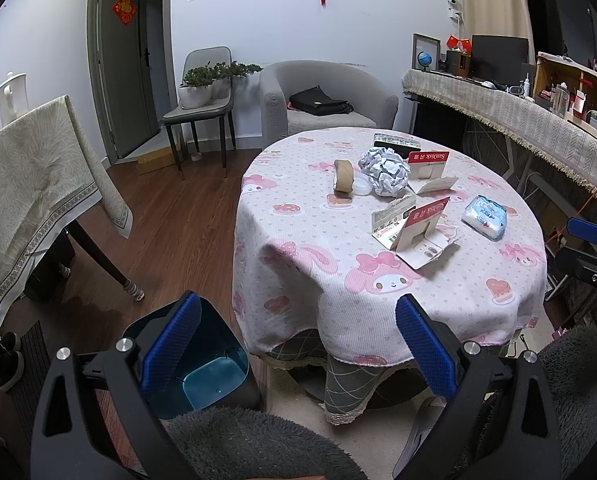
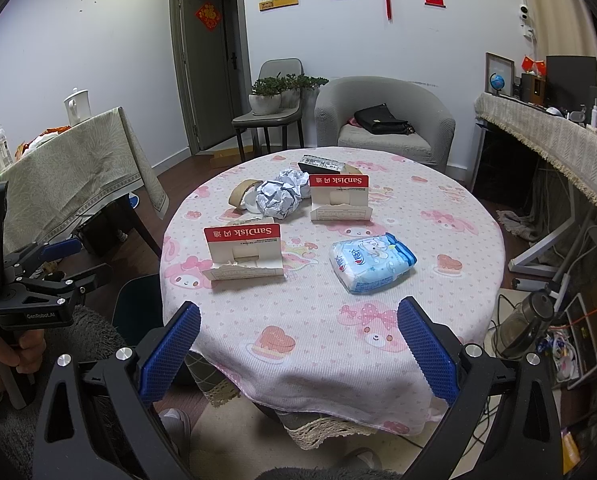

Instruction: Collect trash

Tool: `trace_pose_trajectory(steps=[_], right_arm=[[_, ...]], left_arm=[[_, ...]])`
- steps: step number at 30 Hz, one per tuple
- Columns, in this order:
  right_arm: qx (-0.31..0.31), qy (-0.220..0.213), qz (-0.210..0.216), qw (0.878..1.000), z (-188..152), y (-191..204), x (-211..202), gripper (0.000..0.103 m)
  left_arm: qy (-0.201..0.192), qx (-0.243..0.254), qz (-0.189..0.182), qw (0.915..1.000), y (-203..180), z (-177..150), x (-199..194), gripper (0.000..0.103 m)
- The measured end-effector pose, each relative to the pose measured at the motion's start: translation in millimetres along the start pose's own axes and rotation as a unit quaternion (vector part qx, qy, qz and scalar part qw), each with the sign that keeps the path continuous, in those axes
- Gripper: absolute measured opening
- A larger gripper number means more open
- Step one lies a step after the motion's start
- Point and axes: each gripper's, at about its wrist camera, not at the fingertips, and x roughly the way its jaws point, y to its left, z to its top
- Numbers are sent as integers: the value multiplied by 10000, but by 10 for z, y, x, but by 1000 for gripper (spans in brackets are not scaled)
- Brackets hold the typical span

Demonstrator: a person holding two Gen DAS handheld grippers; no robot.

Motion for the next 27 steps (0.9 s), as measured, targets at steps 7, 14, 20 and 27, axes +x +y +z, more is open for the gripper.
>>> trace_pose_trajectory(steps=[7, 14, 20, 27], right_arm=[[-6, 2, -2, 10000, 1, 2, 1, 100], [4, 7, 8, 10000, 3, 2, 2, 100], [-14, 21, 1, 10000, 8, 3, 2, 100], [-77, 84, 72, 9999, 30, 1, -7, 100]], left_arm=[[7, 4, 28, 10000, -5, -10, 8, 99], [48, -19, 5, 10000, -13, -42, 34, 99], [61, -42, -79, 9999, 9, 3, 6, 99], [91, 78, -458, 9989, -69, 64, 5, 97]])
